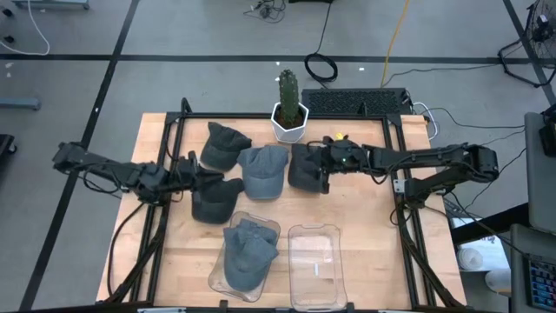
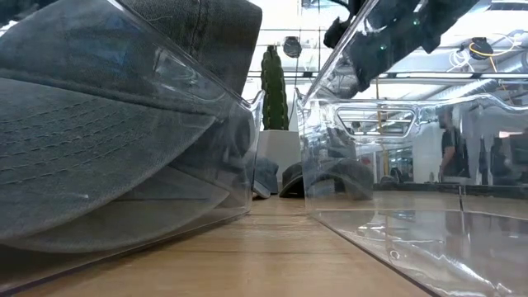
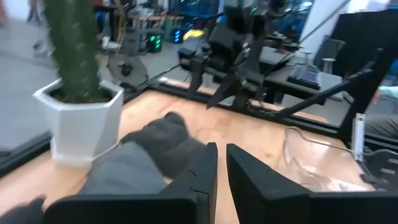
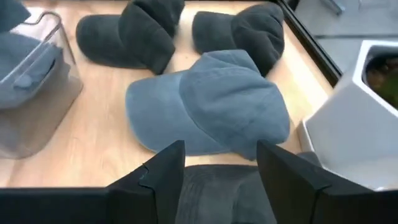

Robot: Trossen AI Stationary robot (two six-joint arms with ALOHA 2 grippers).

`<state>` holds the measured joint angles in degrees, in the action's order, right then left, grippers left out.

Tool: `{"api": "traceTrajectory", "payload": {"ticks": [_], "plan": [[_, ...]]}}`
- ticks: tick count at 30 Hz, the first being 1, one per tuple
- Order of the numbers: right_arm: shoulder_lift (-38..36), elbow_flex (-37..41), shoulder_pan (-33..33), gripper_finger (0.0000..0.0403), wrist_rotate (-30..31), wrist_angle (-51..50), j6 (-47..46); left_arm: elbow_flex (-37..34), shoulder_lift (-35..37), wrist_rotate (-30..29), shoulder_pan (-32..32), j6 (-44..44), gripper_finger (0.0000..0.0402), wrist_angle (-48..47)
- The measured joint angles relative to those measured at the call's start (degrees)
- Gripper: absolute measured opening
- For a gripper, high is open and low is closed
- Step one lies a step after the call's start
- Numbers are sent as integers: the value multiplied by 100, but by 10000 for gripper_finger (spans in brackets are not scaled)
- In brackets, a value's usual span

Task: Pick & Place hat
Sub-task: Put the gray cap into the left transparent bin

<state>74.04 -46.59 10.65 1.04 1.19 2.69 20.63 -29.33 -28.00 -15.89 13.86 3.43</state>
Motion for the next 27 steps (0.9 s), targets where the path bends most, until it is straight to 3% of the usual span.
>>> {"api": "traceTrajectory", "payload": {"ticks": [6, 10, 15, 21, 27], "plan": [[138, 2, 427, 213, -414, 81, -240, -3, 224, -165, 336, 701, 57, -873], [120, -4, 468, 224, -418, 145, -82, -2, -57, -140, 668, 839, 84, -692], [56, -4, 370, 226, -418, 82, -40, 589, -919, 981, 1580, 678, 133, -643], [-188, -2, 353, 226, -403, 50, 184, 1728, -2976, 2324, 2552, -39, 208, -1094], [-368, -3, 351, 226, -406, -104, 263, 3199, -4816, 3969, 2715, -576, 238, -2175]]}}
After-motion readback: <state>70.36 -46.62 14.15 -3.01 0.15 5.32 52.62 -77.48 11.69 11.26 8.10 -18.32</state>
